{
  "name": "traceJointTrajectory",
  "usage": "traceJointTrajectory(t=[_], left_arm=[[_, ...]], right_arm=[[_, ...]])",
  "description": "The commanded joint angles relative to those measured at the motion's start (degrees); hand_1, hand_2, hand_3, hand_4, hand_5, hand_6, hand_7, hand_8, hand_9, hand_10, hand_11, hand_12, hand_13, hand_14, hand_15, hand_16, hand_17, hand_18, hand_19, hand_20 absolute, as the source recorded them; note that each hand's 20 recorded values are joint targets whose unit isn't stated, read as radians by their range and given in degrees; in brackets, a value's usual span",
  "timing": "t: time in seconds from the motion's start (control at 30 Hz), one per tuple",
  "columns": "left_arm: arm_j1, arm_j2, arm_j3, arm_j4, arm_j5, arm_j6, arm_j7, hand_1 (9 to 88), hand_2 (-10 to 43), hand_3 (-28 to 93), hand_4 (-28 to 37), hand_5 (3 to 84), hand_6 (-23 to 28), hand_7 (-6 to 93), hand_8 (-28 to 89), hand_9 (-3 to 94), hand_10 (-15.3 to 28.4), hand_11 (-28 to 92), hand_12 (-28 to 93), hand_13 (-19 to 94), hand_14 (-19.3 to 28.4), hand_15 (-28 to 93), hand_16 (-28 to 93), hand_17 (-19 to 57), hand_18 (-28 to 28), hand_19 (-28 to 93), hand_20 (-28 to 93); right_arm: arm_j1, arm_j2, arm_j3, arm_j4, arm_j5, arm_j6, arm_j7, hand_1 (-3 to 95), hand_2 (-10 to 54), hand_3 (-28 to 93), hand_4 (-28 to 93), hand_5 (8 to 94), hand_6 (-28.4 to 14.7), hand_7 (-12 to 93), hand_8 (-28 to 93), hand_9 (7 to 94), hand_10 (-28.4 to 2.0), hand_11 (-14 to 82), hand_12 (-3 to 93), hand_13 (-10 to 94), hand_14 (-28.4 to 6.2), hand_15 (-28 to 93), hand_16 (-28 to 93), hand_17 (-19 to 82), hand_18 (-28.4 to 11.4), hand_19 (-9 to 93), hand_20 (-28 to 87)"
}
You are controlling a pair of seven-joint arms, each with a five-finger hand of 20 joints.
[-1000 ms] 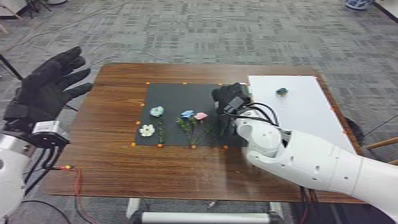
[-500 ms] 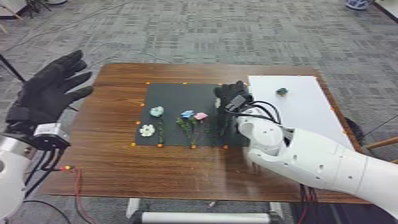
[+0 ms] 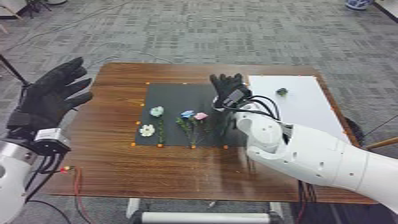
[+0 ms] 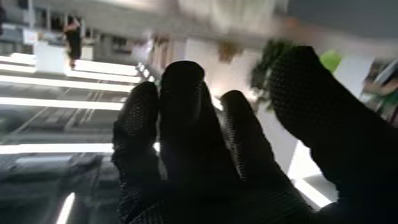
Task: Arrange flowers
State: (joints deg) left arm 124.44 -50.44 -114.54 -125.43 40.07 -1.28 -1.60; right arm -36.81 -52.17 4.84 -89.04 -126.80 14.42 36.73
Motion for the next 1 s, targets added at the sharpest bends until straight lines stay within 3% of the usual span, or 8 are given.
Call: traceJointTrajectory(t=[0.03,0.07,0.13,0.23,0.33,0.43,0.7,1.0], left_arm=[[2.0,-1.58,-0.45,-0.72,-0.63,0.86,-0.04,23.9,-3.8,67,-28.3,20.1,0.5,17.1,-8,14.8,8.9,16,22,5,12.2,40,-4,-12.1,20.4,38,9],[2.3,-1.73,-0.59,-0.88,-0.51,0.93,-0.09,24.0,-3.8,66,-28.3,20.2,0.4,17.1,-8,14.9,8.9,16,22,5,12.2,40,-4,-12.0,20.4,38,9],[2.7,-1.92,-0.9,-1.1,-0.53,1.18,-0.07,24.0,-3.9,66,-28.3,20.2,0.4,17.1,-8,14.9,8.7,16,22,5,12.1,41,-4,-11.9,20.3,38,9],[2.9,-2.18,-1.01,-1.26,-0.44,1.23,-0.17,24.1,-4.0,66,-28.3,20.2,0.4,17.1,-8,14.9,8.6,16,21,5,11.8,41,-5,-11.9,20.3,38,8],[2.9,-2.32,-1.05,-1.36,-0.47,1.46,-0.19,24.2,-4.1,67,-28.3,20.1,0.3,17.1,-8,14.8,8.5,16,21,5,11.7,41,-5,-11.8,20.2,38,8],[2.5,-2.25,-0.88,-1.27,-0.45,1.65,-0.17,24.2,-4.0,66,-28.3,20.1,0.3,17.1,-8,14.8,8.4,16,21,5,11.7,40,-5,-11.8,20.2,38,8],[2.6,-2.2,-1.37,-1.56,-0.42,1.85,-0.07,24.2,-3.9,66,-28.3,19.9,0.0,17.6,-8,14.9,8.2,16,21,5,11.5,40,-4,-11.7,20.0,38,9],[3.1,-2.49,-1.62,-1.79,-0.34,2.07,0.21,24.3,-4.0,67,-28.3,20.0,0.0,17.8,-8,15.1,8.3,16,21,5,11.6,40,-4,-11.7,20.1,38,9]], right_arm=[[-8.1,7.1,17.0,-9.7,9.0,1.0,-17.6,35.9,-9.3,93,-24,25.5,-4.7,24,-11,31.9,-15.9,39.5,31.0,42,-12.1,78,32,22,-18.7,78,51],[-11.6,7.8,22.1,-11.0,15.1,-1.6,-23.4,36.9,-7.0,93,-24,30.7,-2.8,25,-13,38.7,-14.9,46.5,33.5,48,-10.9,77,39,25,-18.9,80,51],[-19.7,7.9,33.9,-12.0,21.7,-11.1,-34.8,39.5,-5.3,90,-24,39.1,-0.8,26,-14,50.7,-12.4,42.8,45.8,54,-10.1,76,43,29,-19.3,83,51],[-26.4,9.0,41.5,-15.4,23.6,-18.2,-34.8,40.9,-0.2,88,-24,52.6,0.4,26,-15,63.3,-10.8,37.7,54.0,63,-10.3,77,40,34,-20.6,88,50],[-31.7,7.9,49.2,-16.8,24.6,-29.5,-35.4,38.6,2.0,90,-22,54.6,0.8,25,-15,71.0,-11.0,39.3,52.3,66,-10.6,77,39,36,-21.4,91,50],[-34.8,7.4,53.4,-17.4,24.4,-37.7,-37.3,30.1,11.8,93,-16,56.0,1.0,22,-14,74.7,-11.9,47.0,46.0,70,-10.8,78,39,39,-22.7,93,52],[-38.5,8.0,55.2,-18.1,20.1,-42.7,-36.7,25.1,19.6,93,-11,52.9,1.0,18,-13,75.4,-12.2,48.3,43.7,70,-11.6,79,39,39,-23.4,93,53],[-40.4,6.6,55.6,-18.6,19.2,-45.4,-37.8,23.2,21.3,93,-10,46.7,1.2,16,-13,75.9,-12.3,51.3,38.9,72,-11.6,80,37,41,-24.1,93,56]])
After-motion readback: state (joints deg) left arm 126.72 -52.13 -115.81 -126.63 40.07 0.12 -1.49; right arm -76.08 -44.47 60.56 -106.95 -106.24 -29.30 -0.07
